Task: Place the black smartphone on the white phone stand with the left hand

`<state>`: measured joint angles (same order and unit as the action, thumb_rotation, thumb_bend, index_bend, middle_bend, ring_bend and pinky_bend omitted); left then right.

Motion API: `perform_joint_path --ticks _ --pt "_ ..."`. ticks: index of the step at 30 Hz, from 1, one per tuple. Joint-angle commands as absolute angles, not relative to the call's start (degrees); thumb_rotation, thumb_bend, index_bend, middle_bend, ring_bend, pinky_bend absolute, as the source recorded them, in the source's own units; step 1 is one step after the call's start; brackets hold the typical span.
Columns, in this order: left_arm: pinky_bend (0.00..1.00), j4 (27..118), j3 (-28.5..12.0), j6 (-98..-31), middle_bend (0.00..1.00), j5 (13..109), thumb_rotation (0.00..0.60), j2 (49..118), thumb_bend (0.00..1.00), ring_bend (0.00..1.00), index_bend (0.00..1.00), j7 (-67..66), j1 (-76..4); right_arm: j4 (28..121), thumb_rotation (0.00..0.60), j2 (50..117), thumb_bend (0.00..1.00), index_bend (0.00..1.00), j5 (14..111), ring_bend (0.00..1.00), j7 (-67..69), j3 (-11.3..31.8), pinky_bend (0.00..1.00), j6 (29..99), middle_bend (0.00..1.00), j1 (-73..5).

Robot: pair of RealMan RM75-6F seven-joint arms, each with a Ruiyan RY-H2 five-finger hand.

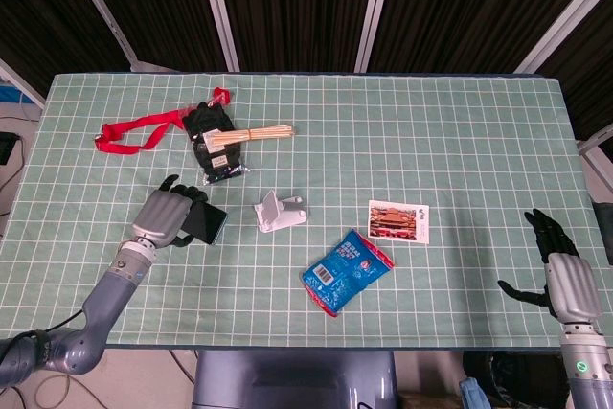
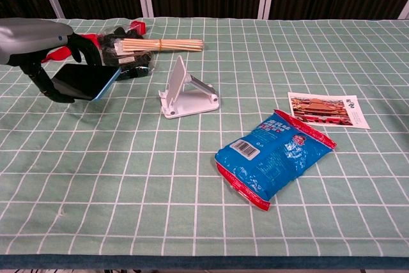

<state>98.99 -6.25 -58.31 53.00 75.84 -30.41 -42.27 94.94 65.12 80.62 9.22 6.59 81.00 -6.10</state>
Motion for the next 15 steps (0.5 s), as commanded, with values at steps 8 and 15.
perform_joint_path --ticks 8,15 --pt "0.09 103.02 -14.37 -62.53 0.71 41.93 0.600 81.20 0.57 0.23 0.66 -26.13 -43.60 95.08 0.600 65.04 0.10 0.00 80.28 0.00 9.39 6.64 0.15 80.72 0.00 -6.14" --pt "0.08 103.53 -19.76 -64.63 0.71 36.18 0.600 86.48 0.57 0.23 0.66 -21.22 -44.84 95.27 0.600 64.94 0.10 0.00 79.98 0.00 9.55 6.68 0.15 80.45 0.00 -6.17"
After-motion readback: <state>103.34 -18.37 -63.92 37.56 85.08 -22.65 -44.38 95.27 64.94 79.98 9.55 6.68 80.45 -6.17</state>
